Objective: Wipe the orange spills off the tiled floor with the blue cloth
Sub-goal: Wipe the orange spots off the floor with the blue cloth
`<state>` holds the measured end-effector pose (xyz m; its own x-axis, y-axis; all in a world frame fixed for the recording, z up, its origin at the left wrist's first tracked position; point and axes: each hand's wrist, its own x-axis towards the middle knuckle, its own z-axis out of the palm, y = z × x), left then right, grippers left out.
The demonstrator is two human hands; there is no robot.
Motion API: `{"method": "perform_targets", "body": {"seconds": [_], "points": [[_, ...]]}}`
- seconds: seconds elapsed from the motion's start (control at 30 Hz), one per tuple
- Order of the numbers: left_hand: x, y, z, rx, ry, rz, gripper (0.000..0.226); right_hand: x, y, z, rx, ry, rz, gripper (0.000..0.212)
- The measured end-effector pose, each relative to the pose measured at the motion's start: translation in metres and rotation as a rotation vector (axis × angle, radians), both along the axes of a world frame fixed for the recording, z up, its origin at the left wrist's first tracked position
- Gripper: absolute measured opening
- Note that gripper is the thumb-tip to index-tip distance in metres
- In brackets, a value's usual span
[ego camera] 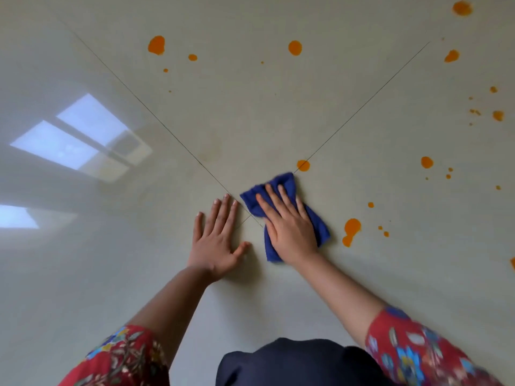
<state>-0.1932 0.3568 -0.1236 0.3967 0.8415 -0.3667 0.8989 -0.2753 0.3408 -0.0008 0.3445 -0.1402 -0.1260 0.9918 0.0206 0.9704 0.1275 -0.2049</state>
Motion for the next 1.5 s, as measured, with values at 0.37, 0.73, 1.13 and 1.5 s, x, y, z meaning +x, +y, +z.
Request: {"method": "perform_targets", "body": {"seconds": [0.37,0.73,1.13,1.5], "points": [[0.003,-0.001,0.001,0.043,0.01,0.004,0.101,0.002,-0.021,-0.004,0.009,-0.013,-0.229,0.055],[0.002,-0.001,-0.001,0.068,-0.003,-0.006,0.099,0.063,0.028,-0.005,0.002,-0.026,-0.495,0.055],[0.002,-0.002,0.002,0.061,-0.004,-0.007,0.1,0.078,0.063,-0.005,-0.038,-0.046,-0.378,0.057],[0.005,-0.001,0.006,0.007,-0.012,0.042,0.105,0.03,0.003,-0.004,-0.041,-0.05,-0.151,0.055]]}}
